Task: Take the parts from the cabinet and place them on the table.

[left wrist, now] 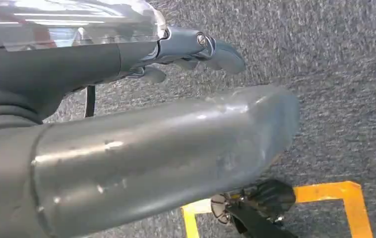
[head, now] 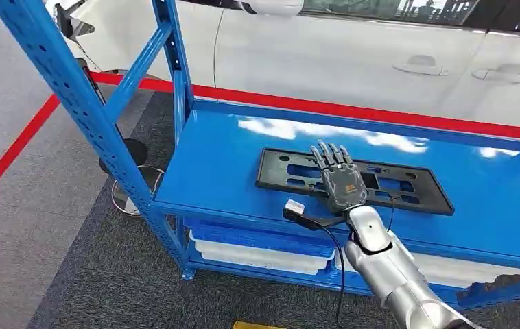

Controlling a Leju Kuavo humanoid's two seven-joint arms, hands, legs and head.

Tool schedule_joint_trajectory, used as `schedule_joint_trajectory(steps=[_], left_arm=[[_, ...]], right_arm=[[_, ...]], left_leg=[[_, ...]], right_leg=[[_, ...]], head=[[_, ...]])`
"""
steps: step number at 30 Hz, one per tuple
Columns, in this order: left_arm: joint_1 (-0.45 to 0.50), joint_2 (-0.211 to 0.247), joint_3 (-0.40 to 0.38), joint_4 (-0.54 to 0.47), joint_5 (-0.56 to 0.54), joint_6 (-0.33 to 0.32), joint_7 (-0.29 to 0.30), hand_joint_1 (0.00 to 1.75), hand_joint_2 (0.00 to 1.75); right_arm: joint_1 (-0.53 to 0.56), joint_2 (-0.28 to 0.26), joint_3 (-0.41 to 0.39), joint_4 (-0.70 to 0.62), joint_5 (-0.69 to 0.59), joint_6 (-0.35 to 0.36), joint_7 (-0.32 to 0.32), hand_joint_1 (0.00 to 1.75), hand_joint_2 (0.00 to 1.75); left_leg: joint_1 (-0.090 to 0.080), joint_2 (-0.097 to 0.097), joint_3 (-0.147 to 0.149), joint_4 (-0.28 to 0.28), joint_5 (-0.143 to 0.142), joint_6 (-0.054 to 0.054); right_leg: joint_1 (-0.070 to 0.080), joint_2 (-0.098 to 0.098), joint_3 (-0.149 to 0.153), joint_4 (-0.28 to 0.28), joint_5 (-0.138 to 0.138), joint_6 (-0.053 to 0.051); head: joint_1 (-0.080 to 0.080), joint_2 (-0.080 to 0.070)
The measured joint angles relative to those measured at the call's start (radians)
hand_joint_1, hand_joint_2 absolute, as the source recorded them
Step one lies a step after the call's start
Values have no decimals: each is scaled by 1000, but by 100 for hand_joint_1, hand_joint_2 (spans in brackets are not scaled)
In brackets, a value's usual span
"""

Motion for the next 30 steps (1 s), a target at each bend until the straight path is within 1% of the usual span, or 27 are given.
schedule_joint_trajectory(steps=[1, 2, 3, 4, 5, 8, 9, 10, 11, 12, 13, 14, 15, 16, 17, 18, 19, 20, 21, 22, 24, 25, 26, 27, 28, 29, 30], left_arm=[[0, 0, 0, 0, 0, 0, 0, 0, 0], [0, 0, 0, 0, -2, -1, 0, 0, 0], [0, 0, 0, 0, -2, -2, 0, 0, 0], [0, 0, 0, 0, -2, -2, 0, 0, 0], [-1, 0, 0, 0, -2, -3, -1, 0, 0], [0, 0, 0, 0, -4, -5, -3, 0, 0], [-1, -1, 0, 0, -5, -6, -5, 0, 0], [-1, 0, 0, 0, -5, -6, -6, 0, 0], [-1, 0, 1, 0, -4, -8, -8, 0, 0], [-1, 0, 1, 0, -4, -9, -8, 0, 0], [1, 0, 2, 0, -4, -10, -8, 0, 0], [4, 0, 2, 0, -4, -12, -8, 0, 0], [6, 0, 2, 0, -4, -12, -8, 0, 0], [7, -1, 3, 0, -4, -12, -8, 0, 0], [6, -1, 3, 0, -4, -12, -8, 0, 0], [5, -1, 3, 0, -4, -12, -8, 0, 0], [5, -1, 4, 0, -4, -12, -8, 0, 0], [3, -1, 5, 0, -4, -12, -8, 0, 0], [2, -2, 5, 0, -5, -13, -8, 0, 0], [4, -3, 5, 0, -5, -13, -9, 0, 0], [4, -4, 5, 0, -6, -14, -9, 0, 0], [4, -6, 5, 0, -6, -14, -9, 0, 0], [3, -9, 5, 0, -6, -14, -10, 0, 0], [1, -10, 5, 0, -7, -14, -10, 0, 0], [0, -10, 6, 0, -7, -14, -10, 0, 0], [0, -12, 6, 0, -7, -15, -11, 0, 0], [0, -12, 6, 0, -7, -16, -11, 0, 0]], right_arm=[[-1, 0, -1, 6, 2, 0, 0, 0, 175], [-4, 0, -3, 10, 2, 0, 0, 0, 175], [-7, 0, -4, 13, 2, 0, 0, 0, 175], [-11, 0, -5, 15, 3, 1, 0, 0, 175], [-15, 1, -5, 19, 5, 3, 1, 0, 175], [-14, 1, -5, 34, 13, 7, 8, 0, 175], [-16, 1, -5, 36, 18, 8, 12, 0, 175], [-17, 1, -5, 39, 23, 13, 13, 0, 175], [-19, 1, -5, 44, 24, 20, 15, 0, 175], [-19, 1, -5, 49, 26, 24, 17, 0, 175], [-20, 0, -5, 56, 26, 28, 21, 0, 175], [-21, 0, -5, 63, 27, 32, 23, 0, 175], [-22, 0, -5, 70, 27, 35, 24, 0, 175], [-24, 0, -5, 74, 28, 36, 27, 0, 175], [-26, 0, -7, 78, 28, 37, 27, 0, 175], [-30, 0, -8, 84, 29, 39, 29, 0, 175], [-33, 0, -9, 88, 32, 41, 31, 0, 175], [-38, 0, -10, 94, 34, 42, 32, 0, 175], [-42, 0, -13, 100, 35, 42, 33, 0, 175], [-47, 0, -18, 106, 37, 46, 33, 0, 175], [-50, 0, -23, 117, 38, 51, 36, 0, 175], [-52, 0, -25, 119, 38, 52, 36, 0, 175], [-53, 0, -29, 123, 38, 55, 37, 0, 175], [-57, 1, -33, 129, 38, 58, 37, 0, 175], [-59, 3, -35, 138, 39, 59, 38, 0, 175], [-59, 3, -38, 145, 41, 59, 39, 0, 175], [-59, 5, -41, 151, 41, 59, 42, 0, 175]], left_leg=[[1, 0, 1, 0, -1, -2], [2, 0, 5, 0, -3, -4], [3, 0, 8, 0, -5, -7], [1, 0, 9, -1, -6, -12], [-2, 0, 7, 2, -8, -19], [2, 3, 12, -11, -3, -40], [2, 3, 11, -7, -9, -47], [3, 2, 7, 13, -24, -48], [3, 2, -19, 73, -64, -46], [3, 2, -51, 142, -100, -45], [2, 2, -91, 228, -136, -46], [2, 2, -118, 283, -151, -46], [2, 2, -125, 296, -143, -47], [2, 2, -109, 262, -113, -45], [2, 2, -77, 196, -73, -43], [2, 2, -31, 104, -27, -39], [2, -1, 2, 35, -8, -34], [-4, -2, 12, 15, -24, -33], [-1, -2, 10, 19, -21, -28], [-4, -1, 10, 18, -21, -25], [-7, 0, 11, 17, -19, -16], [-2, 2, 13, 11, -16, -12], [1, 5, 15, 6, -11, -6], [2, 6, 15, 3, -10, -3], [2, 6, 14, 2, -8, 0], [2, 7, 12, 2, -8, 1], [2, 7, 11, 2, -8, 1]], right_leg=[[-3, 0, 20, -52, 41, 1], [-4, -1, 62, -143, 94, -1], [-4, -3, 103, -227, 135, -3], [-2, -11, 130, -292, 143, -8], [9, -11, 137, -307, 135, -15], [14, -5, 135, -307, 138, -33], [3, -4, 143, -323, 146, -45], [7, -7, 150, -329, 148, -49], [9, -8, 153, -330, 146, -56], [12, -8, 154, -329, 145, -59], [15, -8, 155, -329, 143, -62], [18, -7, 155, -328, 142, -64], [19, -6, 156, -325, 140, -66], [21, -4, 158, -323, 138, -67], [22, -1, 160, -321, 135, -66], [22, 1, 161, -314, 131, -63], [22, 2, 159, -305, 125, -59], [31, 5, 152, -293, 118, -51], [28, 9, 150, -293, 119, -48], [26, 9, 151, -295, 121, -45], [26, 10, 153, -298, 123, -37], [26, 11, 153, -296, 121, -34], [21, 11, 154, -288, 110, -28], [20, 8, 136, -253, 83, -20], [14, 8, 102, -186, 45, -13], [10, 8, 63, -103, 8, -8], [7, 8, 34, -45, -11, -5]], head=[[0, 0], [0, 0], [0, 0], [0, 0], [0, 0], [0, 0], [-1, 0], [0, 0], [0, 0], [0, 0], [0, 0], [0, 0], [0, 0], [0, 0], [0, 0], [0, 0], [0, 0], [0, 0], [0, 0], [0, 0], [0, 0], [0, 0], [0, 0], [0, 0], [0, 0], [0, 0], [0, 0]])
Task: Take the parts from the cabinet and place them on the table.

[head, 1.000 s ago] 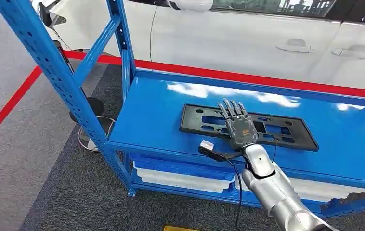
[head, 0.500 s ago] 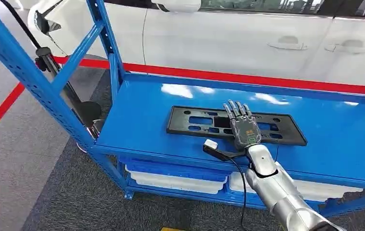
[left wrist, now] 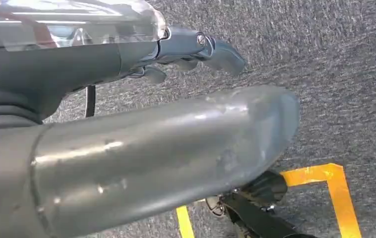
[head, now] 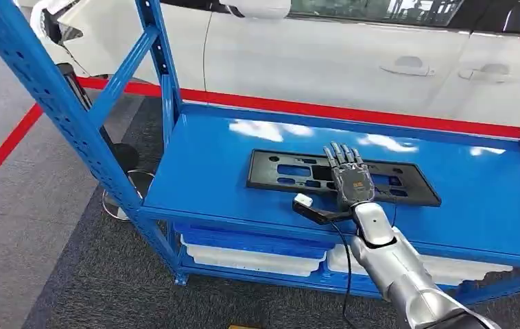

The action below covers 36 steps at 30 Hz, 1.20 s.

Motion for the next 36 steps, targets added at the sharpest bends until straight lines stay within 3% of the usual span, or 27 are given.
schedule_joint_trajectory(steps=[1, 2, 3, 5, 6, 9, 10, 11, 12, 13, 15, 16, 17, 18, 20, 21, 22, 23, 26, 27, 29, 31, 32, 33, 34, 35, 36], left_arm=[[1, 0, 0, 0, 0, -2, 0, 0, 0], [1, 0, 0, 0, 0, -2, 0, 0, 0], [2, -2, 0, 0, 0, -2, 0, 0, 0], [2, -6, 0, 0, -3, -2, -1, 0, 0], [2, -9, 0, 0, -3, -2, -2, 0, 0], [4, -12, 1, 0, -3, -2, -2, 0, 0], [4, -13, 1, 0, -3, -2, -2, 0, 0], [4, -12, 2, 0, -3, -2, -2, 0, 0], [4, -13, 3, 0, -3, -2, -2, 0, 0], [4, -15, 3, 0, -3, -2, -2, 0, 0], [7, -14, 5, 0, -3, -2, -2, 0, 0], [9, -14, 8, 0, -3, -3, -2, 0, 0], [11, -14, 10, 0, -3, -4, -2, 0, 0], [11, -14, 13, 0, -3, -5, -1, 0, 0], [10, -14, 15, 0, -3, -5, -1, 0, 0], [9, -15, 16, 0, -2, -5, -1, 0, 0], [7, -15, 17, 0, -2, -6, 1, 0, 0], [7, -16, 18, 0, -2, -6, 3, 0, 0], [7, -19, 19, 0, -3, -6, 6, 0, 0], [7, -19, 19, 0, -3, -6, 7, 0, 0], [7, -19, 20, 0, -3, -6, 7, 0, 0], [8, -19, 21, 0, -3, -6, 7, 0, 0], [7, -19, 23, 0, -3, -6, 7, 0, 0], [8, -19, 24, 0, -3, -6, 7, 0, 0], [9, -19, 25, 0, -3, -6, 7, 0, 0], [8, -19, 25, 0, -3, -8, 7, 0, 0], [9, -23, 25, 0, -3, -8, 7, 0, 0]], right_arm=[[-1, 1, -2, 6, 0, 1, 2, 0, 175], [-3, 1, -5, 13, 0, 3, 3, 0, 175], [-6, 2, -7, 18, 0, 5, 5, 0, 175], [-16, 11, -15, 30, 0, 11, 11, 0, 175], [-22, 18, -20, 35, 0, 15, 11, 0, 175], [-32, 54, -43, 60, -3, 22, 21, 0, 175], [-33, 64, -50, 65, -4, 23, 21, 0, 175], [-34, 70, -54, 69, -5, 24, 22, 2, 175], [-35, 73, -55, 76, -5, 26, 22, 33, 175], [-36, 73, -55, 82, -5, 29, 22, 96, 175], [-35, 73, -56, 92, -6, 36, 25, 96, 175], [-35, 73, -60, 99, -8, 42, 30, 166, 175], [-35, 73, -62, 102, -10, 47, 32, 171, 175], [-36, 73, -65, 108, -11, 58, 38, 175, 175], [-36, 73, -70, 116, -14, 70, 47, 175, 175], [-38, 73, -72, 119, -18, 76, 53, 175, 175], [-42, 73, -78, 119, -22, 81, 57, 175, 175], [-45, 73, -84, 122, -26, 88, 63, 175, 175], [-48, 73, -95, 137, -34, 105, 66, 175, 175], [-50, 73, -99, 140, -37, 110, 66, 175, 175], [-52, 73, -106, 148, -40, 116, 66, 175, 175], [-51, 73, -108, 154, -41, 117, 66, 175, 175], [-50, 73, -109, 157, -42, 118, 66, 175, 175], [-49, 73, -109, 161, -42, 120, 65, 175, 175], [-52, 73, -111, 161, -45, 121, 64, 175, 175], [-55, 73, -112, 161, -48, 122, 63, 175, 175], [-61, 73, -113, 161, -50, 124, 61, 175, 175]], left_leg=[[0, 0, 0, 0, 0, 0], [0, 0, 1, 0, 0, 0], [0, 0, 3, 0, 0, 0], [0, 0, 7, -1, 0, -2], [0, 2, 8, -1, 1, -5], [2, 10, 11, -10, 3, -29], [1, 11, 15, -13, 5, -35], [-2, 14, 11, -8, 0, -40], [1, 10, 5, 18, -22, -42], [0, 8, -21, 76, -63, -43], [0, 8, -86, 224, -135, -46], [1, 8, -106, 272, -146, -48], [1, 8, -101, 270, -134, -49], [2, 8, -78, 230, -105, -50], [7, 8, 6, 75, -30, -54], [9, 7, 32, 20, -38, -56], [6, 2, 35, 14, -41, -44], [5, 1, 31, 21, -40, -33], [8, 4, 30, 18, -34, -15], [7, 7, 29, 17, -31, -10], [5, 8, 24, 17, -28, -5], [1, 9, 20, 17, -28, -3], [-2, 9, 19, 17, -28, -2], [-5, 9, 20, 17, -28, -2], [-9, 9, 22, 17, -28, -2], [-14, 9, 25, 16, -28, -2], [-8, 9, 26, 14, -27, -1]], right_leg=[[-1, 0, -14, 27, 0, 1], [-2, 0, -5, 7, 26, 1], [-2, -1, 21, -44, 62, -1], [2, -3, 112, -217, 143, -14], [7, -9, 129, -264, 134, -23], [19, -2, 126, -271, 136, -40], [19, 2, 129, -279, 142, -47], [5, 4, 140, -295, 155, -51], [8, 4, 144, -302, 158, -53], [8, 3, 143, -302, 159, -57], [11, 3, 139, -299, 158, -60], [11, 3, 137, -296, 158, -60], [11, 4, 137, -294, 158, -60], [9, 6, 137, -290, 156, -58], [5, 9, 136, -277, 149, -48], [6, 9, 131, -264, 142, -41], [16, 11, 121, -249, 134, -33], [15, 14, 121, -253, 136, -30], [10, 14, 123, -252, 138, -24], [9, 11, 118, -234, 121, -18], [6, 6, 54, -106, 43, -8], [6, 3, -10, 20, -3, -6], [7, 3, -20, 36, 4, -9], [10, 3, -7, 6, 34, -16], [17, 3, 25, -61, 78, -28], [24, 3, 66, -146, 121, -45], [39, 3, 106, -231, 153, -72]], head=[[0, 0], [0, 0], [0, 0], [0, 0], [0, 0], [0, 0], [0, 0], [0, 0], [0, 0], [0, 0], [0, 0], [0, 0], [0, 0], [0, 0], [0, 0], [0, 0], [0, 0], [0, 0], [0, 0], [1, 0], [0, 0], [0, 0], [0, 0], [0, 0], [0, 0], [0, 0], [0, 0]])
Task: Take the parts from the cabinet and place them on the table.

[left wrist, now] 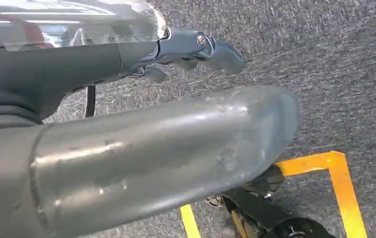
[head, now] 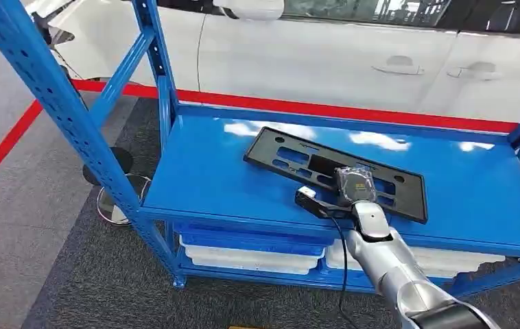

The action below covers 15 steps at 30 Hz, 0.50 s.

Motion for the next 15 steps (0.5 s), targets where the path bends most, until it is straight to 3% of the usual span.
schedule_joint_trajectory(steps=[1, 4, 5, 6, 7, 8, 9, 10, 11, 13, 15], left_arm=[[-1, -8, 0, 0, 0, -3, 1, 0, 0], [-7, -8, 1, 0, 0, -6, 1, 0, 0], [-10, -7, 1, 0, -1, -7, 0, 0, 0], [-8, -5, 1, 0, -4, -7, 0, 0, 0], [-7, -3, 2, 0, -5, -7, 0, 0, 0], [-7, -4, 2, 0, -5, -8, 0, 0, 0], [-6, -4, 3, 0, -6, -9, 0, 0, 0], [-5, -3, 5, 0, -6, -8, 0, 0, 0], [-3, -2, 8, 0, -6, -8, 0, 0, 0], [-1, 1, 15, 0, -6, -8, 0, 0, 0], [-3, 2, 17, 0, -6, -8, 0, 0, 0]], right_arm=[[-3, 1, -2, 0, -2, 1, -1, 175, 175], [-4, 8, -7, 0, -11, 12, -11, 175, 175], [-8, 14, -11, 0, -16, 13, -18, 175, 175], [-4, 19, -14, 1, -23, 16, -25, 175, 175], [-3, 19, -14, 2, -31, 18, -35, 175, 175], [-1, 19, -14, 1, -42, 18, -53, 175, 175], [5, 19, -14, -1, -58, 16, -73, 175, 175], [10, 19, -14, -5, -68, 15, -84, 175, 175], [14, 19, -14, -6, -73, 15, -90, 175, 175], [16, 13, -14, -10, -77, 15, -95, 175, 175], [16, 0, -14, -12, -78, 15, -97, 175, 175]], left_leg=[[-5, 2, 1, -1, -1, -2], [7, 3, 5, -13, 4, -16], [2, 3, 16, -25, 7, -24], [1, 0, 15, -12, 1, -22], [0, -3, 4, 11, -19, -27], [2, -4, -24, 70, -58, -30], [6, -4, -61, 147, -96, -36], [10, -4, -89, 204, -119, -42], [13, -3, -107, 240, -123, -48], [20, -3, -80, 185, -70, -62], [34, -2, 7, 8, 2, -82]], right_leg=[[2, -8, 5, -18, -12, -7], [13, -9, 8, -34, -6, -17], [11, -9, 21, -60, 2, -23], [-4, -14, 43, -88, 21, -12], [-6, -12, 51, -103, 28, -8], [-8, -16, 51, -106, 31, -12], [-9, -18, 48, -104, 32, -9], [-9, -18, 47, -102, 30, -7], [-11, -18, 45, -98, 29, -5], [-20, -17, 40, -83, 21, 7], [-36, -16, 26, -41, 0, 31]], head=[[0, 0], [0, 0], [0, 0], [0, 0], [0, 0], [0, 0], [0, 0], [0, 0], [0, 0], [0, 0], [0, 0]])
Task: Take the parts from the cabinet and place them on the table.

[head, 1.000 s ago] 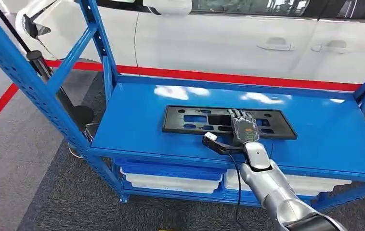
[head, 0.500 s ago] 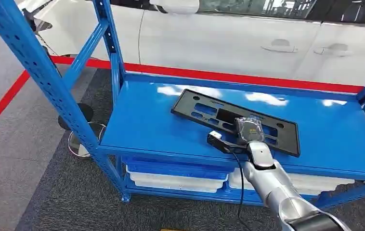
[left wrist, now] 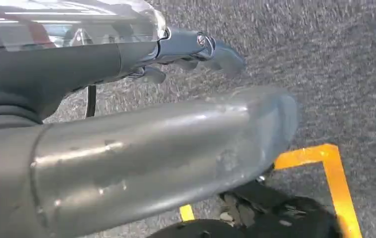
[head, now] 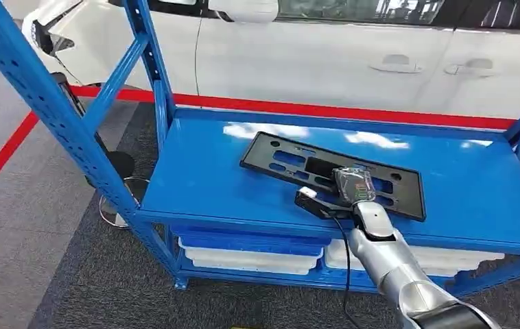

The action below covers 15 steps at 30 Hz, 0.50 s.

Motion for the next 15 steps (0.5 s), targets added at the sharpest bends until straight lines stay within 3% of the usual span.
schedule_joint_trajectory(steps=[1, 2, 3, 4, 6, 8, 10, 11, 12, 15], left_arm=[[-1, -3, 0, 1, 0, 0, 0, 0, 0], [-2, -6, 1, 1, 0, 0, -3, 0, 0], [-1, -6, 2, 1, 0, 0, -2, 0, 0], [-2, -6, 3, 1, 0, 0, -3, 0, 0], [-2, -6, 8, 1, 1, 0, -6, 0, 0], [-3, -8, 15, 1, 7, 3, -12, 0, 0], [-2, -12, 29, 1, 10, 11, -19, 0, 0], [0, -13, 34, 1, 11, 15, -21, 0, 0], [1, -15, 38, 1, 11, 17, -21, 0, 0], [4, -23, 52, 1, 11, 19, -25, 0, 0]], right_arm=[[-3, -14, 0, -6, -6, -1, -8, 175, 175], [-1, -24, 0, -14, -24, -3, -28, 175, 175], [6, -29, 0, -25, -57, -3, -55, 175, 175], [21, -43, 0, -47, -100, -2, -93, 175, 175], [68, -79, 2, -132, -196, 12, -170, 175, 175], [132, -123, 20, -273, -322, 32, -226, 175, 175], [204, -186, 77, -479, -510, 39, -276, 175, 175], [237, -211, 105, -567, -581, 37, -297, 175, 175], [262, -227, 126, -635, -625, 34, -307, 175, 175], [335, -242, 162, -831, -725, 30, -343, 175, 175]], left_leg=[[-7, -12, -11, 24, -26, 3], [-7, -18, -8, 11, -20, 27], [-6, -18, -11, 15, -21, 39], [-7, -19, -11, 18, -21, 46], [-5, -28, -15, 16, -13, 60], [-6, -34, -18, 13, -8, 68], [-9, -41, -24, 13, -7, 70], [-12, -44, -25, 13, -7, 70], [-14, -47, -25, 13, -7, 70], [-28, -51, -23, 10, -7, 72]], right_leg=[[5, 1, -9, 14, -8, 11], [9, 2, -16, 34, -21, 15], [9, 2, -15, 33, -21, 17], [13, 1, -12, 24, -18, 16], [6, 0, -14, 35, -22, 24], [2, -1, -53, 129, -93, 31], [-1, -1, -123, 279, -161, 33], [-2, -1, -144, 322, -168, 31], [-2, -1, -146, 324, -158, 27], [12, 3, -60, 130, -38, -9]], head=[[0, 0], [0, 0], [0, 0], [0, 0], [0, 0], [0, 0], [0, 0], [0, 0], [0, 0], [0, 0]])
